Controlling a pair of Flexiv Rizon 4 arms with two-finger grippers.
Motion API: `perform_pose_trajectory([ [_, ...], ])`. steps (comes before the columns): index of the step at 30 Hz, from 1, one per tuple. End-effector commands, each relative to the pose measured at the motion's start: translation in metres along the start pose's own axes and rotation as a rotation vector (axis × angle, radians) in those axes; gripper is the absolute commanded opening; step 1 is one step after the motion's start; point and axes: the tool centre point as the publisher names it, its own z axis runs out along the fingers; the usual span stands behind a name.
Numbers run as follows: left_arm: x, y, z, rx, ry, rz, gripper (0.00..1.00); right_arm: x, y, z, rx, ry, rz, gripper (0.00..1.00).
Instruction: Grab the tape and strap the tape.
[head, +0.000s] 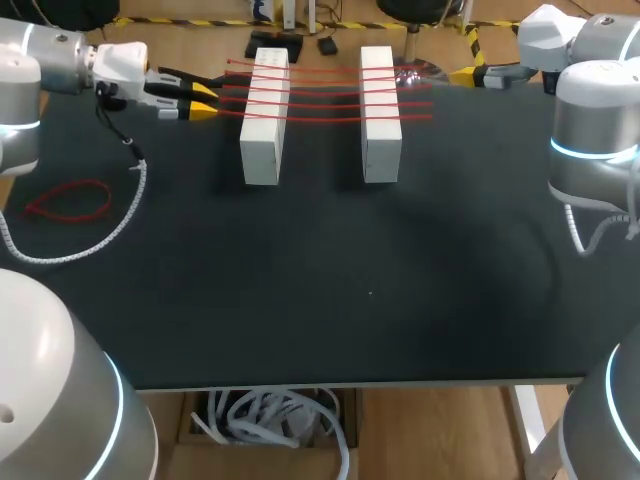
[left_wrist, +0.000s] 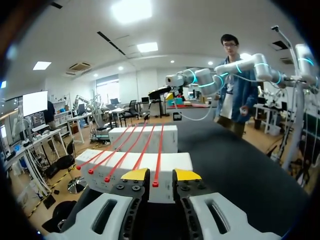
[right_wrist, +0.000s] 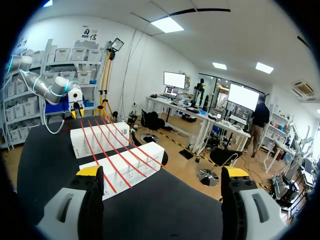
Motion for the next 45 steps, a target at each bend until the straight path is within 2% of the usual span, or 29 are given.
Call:
perform_pose_trajectory([
  [1, -0.006, 0.007, 0.001, 0.01, 0.014, -0.001, 0.22, 0.0, 0.0, 0.0, 0.002, 0.001, 0.0, 1.0],
  [20, -0.009, 0.02, 0.006, 0.025, 0.019, -0.016, 0.2, 0.0, 0.0, 0.0, 0.002, 0.001, 0.0, 1.0],
  [28, -0.008, 0.02, 0.006, 0.029, 0.013, -0.018, 0.15, 0.0, 0.0, 0.0, 0.002, 0.001, 0.0, 1.0],
  [39, -0.006, 0.017, 0.007, 0.039, 0.009, -0.015, 0.18, 0.0, 0.0, 0.0, 0.002, 0.001, 0.0, 1.0],
  [41, -0.006, 0.017, 0.008, 0.039, 0.01, -0.014, 0.12, 0.0, 0.0, 0.0, 0.002, 0.001, 0.0, 1.0],
  [43, -0.006, 0.017, 0.008, 0.041, 0.01, -0.015, 0.0, 0.0, 0.0, 0.0, 0.002, 0.001, 0.0, 1.0],
  [45, -0.006, 0.017, 0.008, 0.042, 0.012, -0.015, 0.0, 0.0, 0.0, 0.0, 0.002, 0.001, 0.0, 1.0],
])
